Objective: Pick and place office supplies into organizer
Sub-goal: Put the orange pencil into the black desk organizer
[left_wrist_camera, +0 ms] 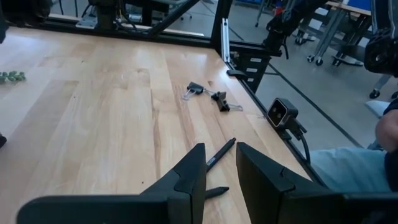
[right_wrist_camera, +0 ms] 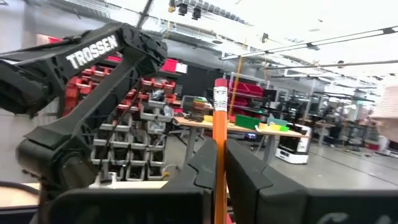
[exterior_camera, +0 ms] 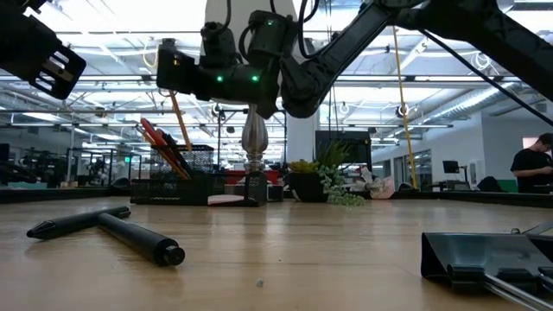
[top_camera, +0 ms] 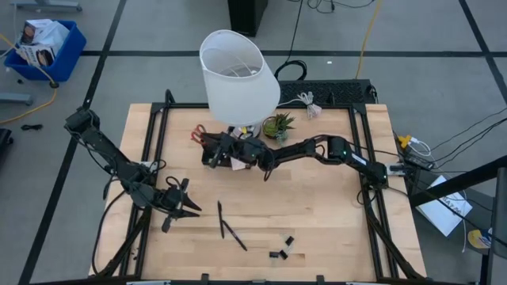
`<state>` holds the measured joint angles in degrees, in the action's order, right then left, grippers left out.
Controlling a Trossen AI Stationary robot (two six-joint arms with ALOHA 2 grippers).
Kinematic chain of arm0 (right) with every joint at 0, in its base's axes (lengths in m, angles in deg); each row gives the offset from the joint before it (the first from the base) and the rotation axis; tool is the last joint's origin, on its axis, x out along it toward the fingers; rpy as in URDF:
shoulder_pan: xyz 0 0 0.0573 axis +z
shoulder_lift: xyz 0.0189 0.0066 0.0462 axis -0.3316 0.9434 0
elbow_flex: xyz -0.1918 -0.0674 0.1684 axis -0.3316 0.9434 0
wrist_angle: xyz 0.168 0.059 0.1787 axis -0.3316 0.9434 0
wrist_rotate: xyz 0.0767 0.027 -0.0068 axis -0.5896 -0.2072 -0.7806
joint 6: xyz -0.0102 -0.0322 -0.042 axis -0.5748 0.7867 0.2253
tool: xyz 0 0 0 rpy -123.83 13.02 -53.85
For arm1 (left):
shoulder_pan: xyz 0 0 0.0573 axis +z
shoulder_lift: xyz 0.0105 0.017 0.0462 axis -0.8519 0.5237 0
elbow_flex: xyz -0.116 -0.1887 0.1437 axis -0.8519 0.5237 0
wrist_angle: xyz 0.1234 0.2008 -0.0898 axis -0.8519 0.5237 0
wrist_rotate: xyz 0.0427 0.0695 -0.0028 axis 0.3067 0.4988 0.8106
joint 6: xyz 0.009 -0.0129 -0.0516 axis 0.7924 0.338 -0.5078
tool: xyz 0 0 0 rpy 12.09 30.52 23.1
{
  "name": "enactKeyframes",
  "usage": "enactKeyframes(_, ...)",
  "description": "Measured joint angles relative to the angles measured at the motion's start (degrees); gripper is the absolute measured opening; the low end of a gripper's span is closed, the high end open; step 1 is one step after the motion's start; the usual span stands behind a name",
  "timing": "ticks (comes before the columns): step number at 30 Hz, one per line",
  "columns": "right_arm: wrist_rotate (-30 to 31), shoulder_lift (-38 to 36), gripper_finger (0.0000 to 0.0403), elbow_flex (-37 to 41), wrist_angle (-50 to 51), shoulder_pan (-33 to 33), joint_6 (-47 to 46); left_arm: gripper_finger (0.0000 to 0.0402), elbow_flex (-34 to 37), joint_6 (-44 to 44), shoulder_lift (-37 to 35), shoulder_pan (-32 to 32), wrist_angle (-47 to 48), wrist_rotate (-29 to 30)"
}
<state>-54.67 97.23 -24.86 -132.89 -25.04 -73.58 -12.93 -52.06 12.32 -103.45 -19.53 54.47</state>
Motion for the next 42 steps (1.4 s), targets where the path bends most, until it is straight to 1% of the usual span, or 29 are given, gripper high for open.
enactKeyframes(4, -0.91, 0.00, 0.0015, 0.00, -1.24, -0.15, -0.44, 0.0093, 0.00, 0.02, 0.02, 0.00, 0.20, 0.00)
enactKeyframes(7, -0.92, 0.00, 0.0015, 0.00, -2.66, -0.15, 1.51, 0.0093, 0.00, 0.02, 0.00, 0.00, 0.24, 0.07)
enactKeyframes(14, -1.12, 0.00, 0.0015, 0.00, -2.50, -0.12, 5.44, 0.0093, 0.00, -0.14, 0.01, 0.00, 1.52, 0.80)
enactKeyframes(18, -5.35, 0.00, 0.0015, 0.00, -2.53, -0.23, 5.31, 0.0093, 0.00, -0.50, 0.02, 0.00, 1.97, 1.13)
enactKeyframes(23, -5.34, 0.00, 0.0015, 0.00, -3.16, -0.24, 7.28, 0.0093, 0.00, -0.52, 0.00, 0.00, 1.99, 1.42)
enactKeyframes(42, -5.47, 0.00, 0.0015, 0.00, -4.99, -0.22, 8.30, 0.0093, 0.00, -1.14, 0.02, 0.01, 2.23, 1.46)
